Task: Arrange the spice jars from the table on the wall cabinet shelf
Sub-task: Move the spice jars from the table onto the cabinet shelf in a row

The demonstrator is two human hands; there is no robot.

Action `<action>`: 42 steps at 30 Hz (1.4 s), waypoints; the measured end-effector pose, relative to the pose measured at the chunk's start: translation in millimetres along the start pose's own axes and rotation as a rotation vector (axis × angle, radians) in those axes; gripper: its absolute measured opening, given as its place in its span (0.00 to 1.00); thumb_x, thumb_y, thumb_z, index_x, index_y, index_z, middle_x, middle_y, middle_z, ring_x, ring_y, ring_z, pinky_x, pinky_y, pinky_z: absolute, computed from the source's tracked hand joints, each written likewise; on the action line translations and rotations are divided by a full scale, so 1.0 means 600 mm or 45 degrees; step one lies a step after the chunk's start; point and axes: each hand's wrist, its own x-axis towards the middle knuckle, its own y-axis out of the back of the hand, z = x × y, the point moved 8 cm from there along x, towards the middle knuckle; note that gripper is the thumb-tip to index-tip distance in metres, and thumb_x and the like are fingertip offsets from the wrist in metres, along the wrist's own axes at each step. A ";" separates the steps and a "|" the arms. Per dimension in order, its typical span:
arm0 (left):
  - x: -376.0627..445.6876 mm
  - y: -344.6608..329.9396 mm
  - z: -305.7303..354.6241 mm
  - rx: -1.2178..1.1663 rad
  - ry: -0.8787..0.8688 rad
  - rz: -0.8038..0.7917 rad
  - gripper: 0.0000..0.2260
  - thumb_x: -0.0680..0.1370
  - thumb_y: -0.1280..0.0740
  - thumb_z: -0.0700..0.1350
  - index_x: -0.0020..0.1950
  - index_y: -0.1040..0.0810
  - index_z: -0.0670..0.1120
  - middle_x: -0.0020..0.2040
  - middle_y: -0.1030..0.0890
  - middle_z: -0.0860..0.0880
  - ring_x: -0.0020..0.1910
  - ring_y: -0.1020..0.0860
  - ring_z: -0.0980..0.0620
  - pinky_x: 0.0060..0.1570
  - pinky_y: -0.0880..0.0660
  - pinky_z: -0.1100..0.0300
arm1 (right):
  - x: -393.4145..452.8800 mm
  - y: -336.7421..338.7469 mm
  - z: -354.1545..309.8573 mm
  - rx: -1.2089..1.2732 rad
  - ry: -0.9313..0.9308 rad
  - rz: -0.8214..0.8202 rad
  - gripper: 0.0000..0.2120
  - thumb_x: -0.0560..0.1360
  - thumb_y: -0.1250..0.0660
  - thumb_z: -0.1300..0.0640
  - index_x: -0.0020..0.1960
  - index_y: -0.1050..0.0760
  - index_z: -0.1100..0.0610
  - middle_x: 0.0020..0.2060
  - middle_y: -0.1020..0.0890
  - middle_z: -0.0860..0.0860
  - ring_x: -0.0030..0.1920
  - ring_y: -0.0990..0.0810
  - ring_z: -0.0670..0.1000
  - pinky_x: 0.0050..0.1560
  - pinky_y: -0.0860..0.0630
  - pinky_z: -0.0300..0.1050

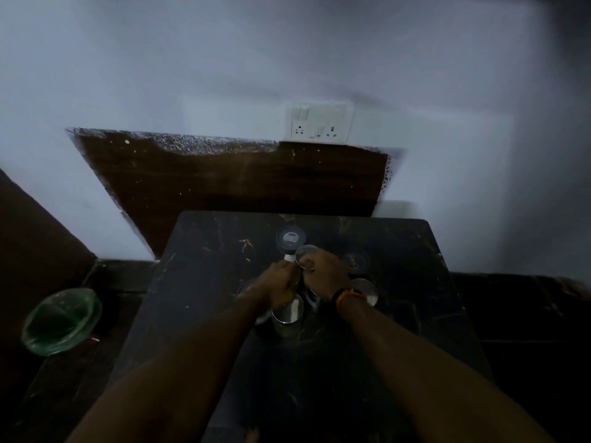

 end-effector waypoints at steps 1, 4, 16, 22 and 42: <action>-0.008 -0.008 -0.009 -0.037 0.022 0.018 0.20 0.77 0.33 0.41 0.69 0.28 0.43 0.65 0.26 0.44 0.63 0.26 0.44 0.61 0.28 0.52 | -0.010 -0.018 0.004 -0.019 0.003 -0.017 0.08 0.78 0.36 0.59 0.48 0.18 0.60 0.49 0.17 0.57 0.51 0.19 0.58 0.50 0.23 0.47; -0.032 -0.018 -0.048 -0.113 0.160 0.117 0.14 0.78 0.35 0.39 0.64 0.24 0.45 0.60 0.22 0.44 0.58 0.22 0.46 0.55 0.26 0.55 | -0.036 -0.058 0.017 -0.115 -0.019 0.007 0.10 0.78 0.35 0.51 0.48 0.19 0.56 0.47 0.17 0.54 0.49 0.19 0.56 0.50 0.23 0.50; -0.075 -0.024 -0.098 -0.429 0.253 0.424 0.05 0.75 0.36 0.35 0.42 0.21 0.38 0.42 0.19 0.43 0.43 0.22 0.46 0.43 0.28 0.56 | -0.062 -0.196 0.039 -0.189 -0.210 -0.140 0.45 0.64 0.25 0.32 0.71 0.35 0.55 0.64 0.28 0.54 0.63 0.26 0.57 0.57 0.23 0.53; -0.085 -0.010 -0.129 -0.535 0.379 0.494 0.14 0.75 0.39 0.33 0.54 0.18 0.42 0.48 0.19 0.52 0.49 0.22 0.52 0.51 0.26 0.58 | -0.067 -0.188 0.043 -0.064 -0.210 -0.022 0.35 0.67 0.27 0.35 0.64 0.31 0.54 0.59 0.24 0.52 0.60 0.23 0.55 0.54 0.23 0.50; -0.077 -0.030 0.038 -2.274 0.251 -0.225 0.23 0.84 0.45 0.54 0.73 0.29 0.43 0.66 0.23 0.37 0.60 0.22 0.37 0.59 0.24 0.38 | -0.058 0.081 0.001 1.387 0.038 -0.033 0.38 0.64 0.28 0.59 0.73 0.32 0.60 0.68 0.24 0.60 0.68 0.24 0.60 0.65 0.23 0.60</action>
